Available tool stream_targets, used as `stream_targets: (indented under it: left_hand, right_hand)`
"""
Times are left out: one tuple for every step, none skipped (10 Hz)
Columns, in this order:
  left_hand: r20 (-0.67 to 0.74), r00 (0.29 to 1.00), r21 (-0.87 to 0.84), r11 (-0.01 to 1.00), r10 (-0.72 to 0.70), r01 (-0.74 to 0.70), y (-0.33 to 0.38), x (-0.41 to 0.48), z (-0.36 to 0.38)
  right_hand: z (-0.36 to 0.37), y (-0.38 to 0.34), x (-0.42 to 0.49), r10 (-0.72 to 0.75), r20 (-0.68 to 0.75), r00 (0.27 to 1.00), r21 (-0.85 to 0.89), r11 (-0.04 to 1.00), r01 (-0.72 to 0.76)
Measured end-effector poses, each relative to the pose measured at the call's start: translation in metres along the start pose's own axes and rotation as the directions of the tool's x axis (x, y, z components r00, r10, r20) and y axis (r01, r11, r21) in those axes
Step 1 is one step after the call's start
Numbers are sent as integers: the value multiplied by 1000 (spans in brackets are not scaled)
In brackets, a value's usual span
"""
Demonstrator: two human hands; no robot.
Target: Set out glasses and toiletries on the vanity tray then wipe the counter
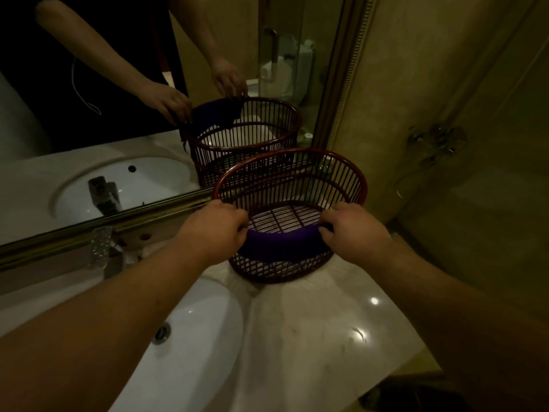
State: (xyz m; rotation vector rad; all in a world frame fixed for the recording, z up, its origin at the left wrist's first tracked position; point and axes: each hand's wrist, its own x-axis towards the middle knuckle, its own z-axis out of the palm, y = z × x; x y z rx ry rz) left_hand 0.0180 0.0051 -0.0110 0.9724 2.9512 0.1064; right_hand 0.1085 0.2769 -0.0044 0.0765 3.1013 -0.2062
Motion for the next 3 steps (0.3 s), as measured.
stream_targets:
  left_hand:
    - [18, 1000, 16, 1000, -13, 13, 3, -3, -2]
    - [-68, 998, 5, 1000, 15, -15, 7, -9, -7]
    - [-126, 992, 55, 998, 16, -9, 14, -23, -16]
  right_hand:
    - [-1, -4, -4, 26, 0, 1000, -9, 1000, -26]
    - [-4, -9, -15, 38, -63, 997, 6, 999, -38]
    - [-13, -16, -34, 74, -133, 988, -8, 997, -76]
